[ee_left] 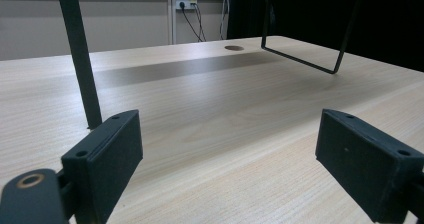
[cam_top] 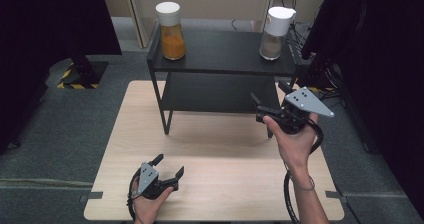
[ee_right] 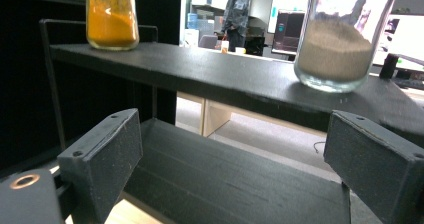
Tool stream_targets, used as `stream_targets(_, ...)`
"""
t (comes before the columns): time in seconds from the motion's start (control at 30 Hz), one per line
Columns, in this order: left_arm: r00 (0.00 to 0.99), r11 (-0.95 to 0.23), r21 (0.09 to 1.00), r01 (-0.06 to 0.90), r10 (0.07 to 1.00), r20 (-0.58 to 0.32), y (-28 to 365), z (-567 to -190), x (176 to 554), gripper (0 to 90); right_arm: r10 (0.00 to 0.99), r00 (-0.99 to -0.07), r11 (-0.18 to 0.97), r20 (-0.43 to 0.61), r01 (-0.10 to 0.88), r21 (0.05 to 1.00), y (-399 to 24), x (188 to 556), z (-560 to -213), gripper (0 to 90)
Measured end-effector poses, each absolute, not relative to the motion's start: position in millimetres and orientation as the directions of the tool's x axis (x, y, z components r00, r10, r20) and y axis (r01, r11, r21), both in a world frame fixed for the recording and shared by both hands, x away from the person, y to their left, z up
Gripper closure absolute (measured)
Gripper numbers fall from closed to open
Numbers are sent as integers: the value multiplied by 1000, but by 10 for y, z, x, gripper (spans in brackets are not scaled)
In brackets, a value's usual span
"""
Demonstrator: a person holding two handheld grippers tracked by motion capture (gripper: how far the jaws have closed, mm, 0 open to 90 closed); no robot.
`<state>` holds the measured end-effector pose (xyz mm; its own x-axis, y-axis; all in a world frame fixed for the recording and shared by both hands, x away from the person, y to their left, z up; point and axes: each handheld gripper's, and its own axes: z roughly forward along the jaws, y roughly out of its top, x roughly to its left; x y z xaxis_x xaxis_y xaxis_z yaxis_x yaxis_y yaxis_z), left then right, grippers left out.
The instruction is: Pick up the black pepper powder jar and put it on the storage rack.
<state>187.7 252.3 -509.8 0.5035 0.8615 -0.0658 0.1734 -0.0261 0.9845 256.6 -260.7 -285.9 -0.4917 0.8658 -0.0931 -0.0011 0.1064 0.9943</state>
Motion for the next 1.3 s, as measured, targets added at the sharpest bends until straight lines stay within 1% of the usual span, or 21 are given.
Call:
stream_targets(0.63, 501, -26, 985, 172, 863, -65, 2519, -5099, 1873, 108, 855, -512, 120, -75, 56, 991, -2709, 2336, -3345, 89)
stream_targets(0.77, 501, -25, 984, 174, 863, -66, 2519, -5098, 1874, 108, 845, -534, 89, -23, 98, 991, -2766, 2322, -3439, 88)
stream_targets(0.83, 501, -25, 985, 173, 863, -66, 2519, -5099, 1873, 108, 848, -528, 109, -40, 99, 989, -2753, 2280, -3472, 88)
stream_targets(0.93, 501, -27, 985, 172, 863, -63, 2518, -5099, 1872, 108, 842, -539, 88, -16, 109, 990, -2784, 2252, -3531, 89)
stream_targets(1.0, 500, -26, 985, 171, 863, -64, 2518, -5100, 1871, 108, 845, -533, 107, -34, 106, 989, -2774, 2216, -3543, 88)
stream_targets(1.3, 499, -25, 985, 171, 864, -64, 2516, -5102, 1867, 108, 848, -529, 109, -38, 103, 989, -2807, 2091, -3638, 89)
